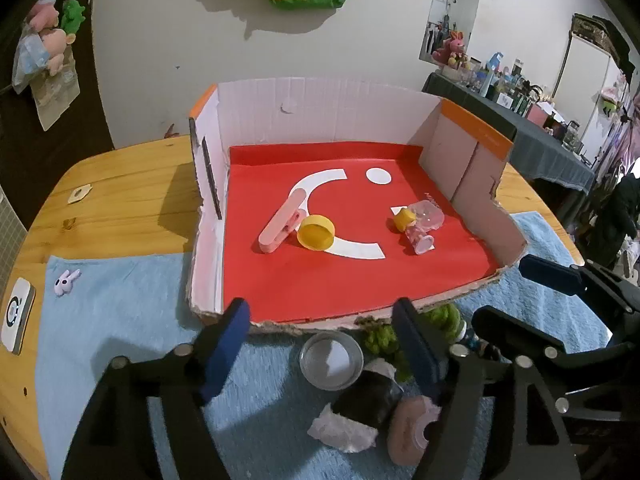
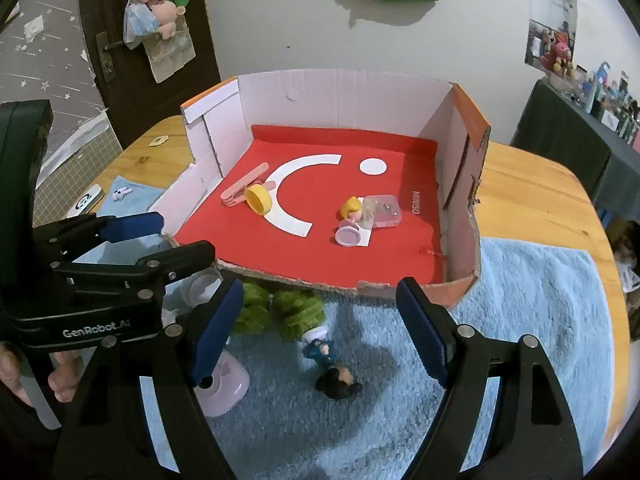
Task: Organize objects
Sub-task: 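Withdraw both tools from the cardboard box back over the towel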
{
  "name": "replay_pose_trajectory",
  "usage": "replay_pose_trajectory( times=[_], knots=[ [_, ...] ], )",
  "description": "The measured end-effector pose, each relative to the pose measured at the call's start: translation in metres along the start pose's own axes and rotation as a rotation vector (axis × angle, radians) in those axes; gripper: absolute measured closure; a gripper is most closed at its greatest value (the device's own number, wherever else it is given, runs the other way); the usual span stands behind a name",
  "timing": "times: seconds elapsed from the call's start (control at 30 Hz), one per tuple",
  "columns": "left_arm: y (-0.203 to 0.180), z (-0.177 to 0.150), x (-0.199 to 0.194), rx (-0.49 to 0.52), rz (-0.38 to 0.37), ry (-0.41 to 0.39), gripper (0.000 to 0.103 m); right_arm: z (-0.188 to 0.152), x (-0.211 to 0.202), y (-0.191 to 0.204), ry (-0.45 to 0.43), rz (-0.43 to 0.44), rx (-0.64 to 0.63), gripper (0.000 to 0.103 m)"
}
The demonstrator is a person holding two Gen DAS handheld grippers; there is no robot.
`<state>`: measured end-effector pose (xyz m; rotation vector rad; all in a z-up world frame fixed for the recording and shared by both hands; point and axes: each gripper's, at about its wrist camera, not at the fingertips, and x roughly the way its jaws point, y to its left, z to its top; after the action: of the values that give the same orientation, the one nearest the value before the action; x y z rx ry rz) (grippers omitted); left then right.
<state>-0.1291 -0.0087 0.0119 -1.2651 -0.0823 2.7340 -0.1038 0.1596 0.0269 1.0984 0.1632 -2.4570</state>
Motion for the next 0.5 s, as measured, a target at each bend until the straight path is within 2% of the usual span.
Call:
replay_pose_trajectory(
  times=[0.33, 0.4, 0.5],
  knots=[
    [0.003, -0.012, -0.006, -0.015, 0.002, 0.006, 0.024, -0.009, -0.008, 0.002, -0.003, -0.008, 0.001, 0.024],
    [0.004, -0.014, -0.008, -0.016, 0.005, 0.005, 0.02, -0.011, -0.009, 0.002, -0.002, -0.009, -0.001, 0.021],
    [0.004, -0.017, -0.01, -0.018, 0.007, 0.003, 0.019, -0.014, -0.01, 0.004, -0.002, -0.009, -0.003, 0.02]
  ],
)
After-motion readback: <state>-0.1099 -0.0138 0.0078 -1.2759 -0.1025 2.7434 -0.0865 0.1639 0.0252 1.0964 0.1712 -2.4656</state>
